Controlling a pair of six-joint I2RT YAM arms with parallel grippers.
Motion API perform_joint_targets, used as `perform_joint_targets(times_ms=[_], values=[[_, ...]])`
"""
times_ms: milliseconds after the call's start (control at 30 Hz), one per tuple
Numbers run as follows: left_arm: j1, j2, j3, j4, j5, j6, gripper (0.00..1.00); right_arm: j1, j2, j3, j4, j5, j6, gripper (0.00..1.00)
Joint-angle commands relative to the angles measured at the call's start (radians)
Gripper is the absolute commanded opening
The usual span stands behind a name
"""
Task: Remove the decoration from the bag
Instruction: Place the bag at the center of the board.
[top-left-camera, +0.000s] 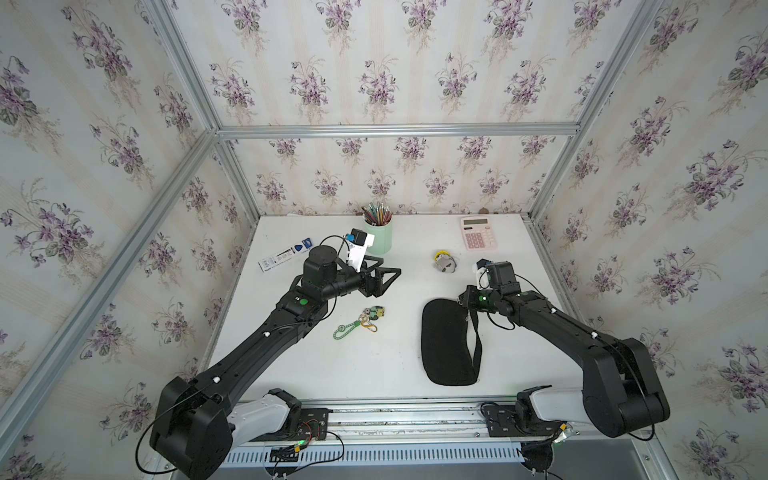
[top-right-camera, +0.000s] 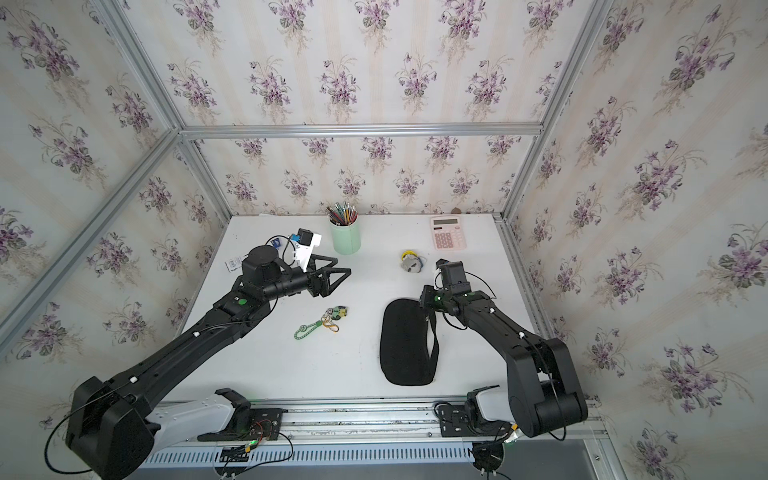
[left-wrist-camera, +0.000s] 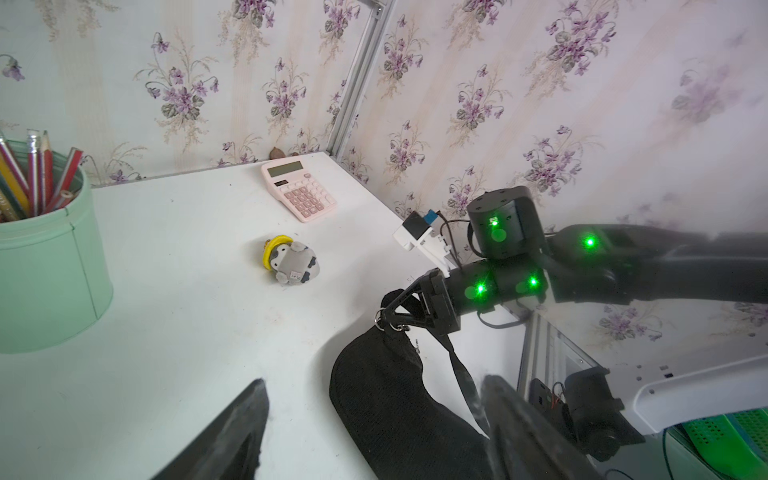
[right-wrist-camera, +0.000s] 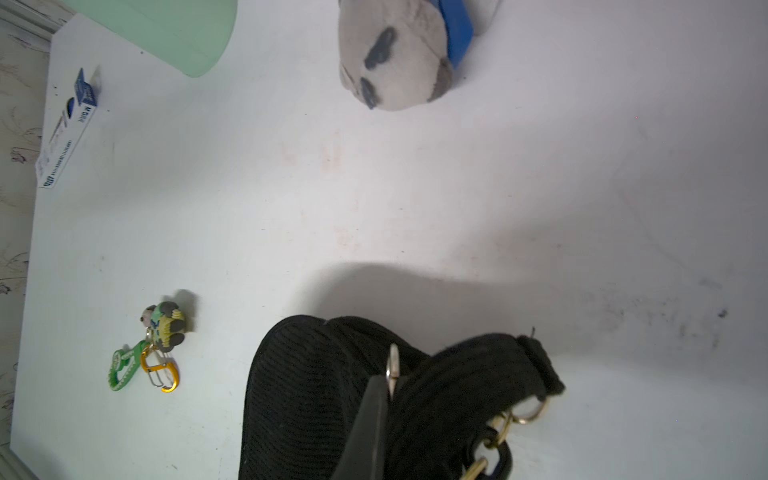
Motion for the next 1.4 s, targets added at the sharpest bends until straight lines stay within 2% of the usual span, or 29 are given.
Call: perform_joint_targets(times_ms=[0,233,500,667,800,833,933,1033,1133,1233,1367], values=[[0.002,-0.012,-0.008,0.106,0.077,0.021,0.82,-0.004,0.021,-0.007,0.039,0.009,0.008,0.04],[0.001,-0.012,0.008,0.077,0.074,0.064,0.83,0.0,0.136,0.049,0.136,-0.068,0.051,0.04],[0.007,-0.014,-0.007,0.059,0.013,0.103,0.83,0.092,0.246,0.139,0.179,-0.081,0.102,0.05],[0.018,-0.011,-0.024,0.061,-0.09,0.13,0.83,0.101,0.258,0.179,0.165,-0.057,0.095,0.17],[0.022,-0.017,-0.045,0.059,-0.26,0.177,0.84,0.08,0.227,0.233,0.114,-0.026,0.057,0.36],[0.022,-0.021,-0.05,0.057,-0.324,0.191,0.84,0.07,0.214,0.243,0.106,-0.02,0.049,0.43],[0.022,-0.031,-0.068,0.057,-0.55,0.249,0.84,0.029,0.165,0.262,0.084,0.014,0.024,0.57],[0.028,-0.025,-0.085,0.062,-0.802,0.317,0.85,-0.014,0.111,0.264,0.085,0.055,0.001,0.64],[0.04,-0.009,-0.133,0.141,-0.982,0.394,0.85,-0.044,0.058,0.246,0.123,0.114,-0.019,0.69],[0.058,0.012,-0.18,0.229,-1.058,0.445,0.85,-0.053,0.024,0.225,0.159,0.161,-0.038,0.75],[0.071,0.026,-0.214,0.26,-1.064,0.45,0.85,-0.057,0.021,0.217,0.163,0.172,-0.046,0.77]])
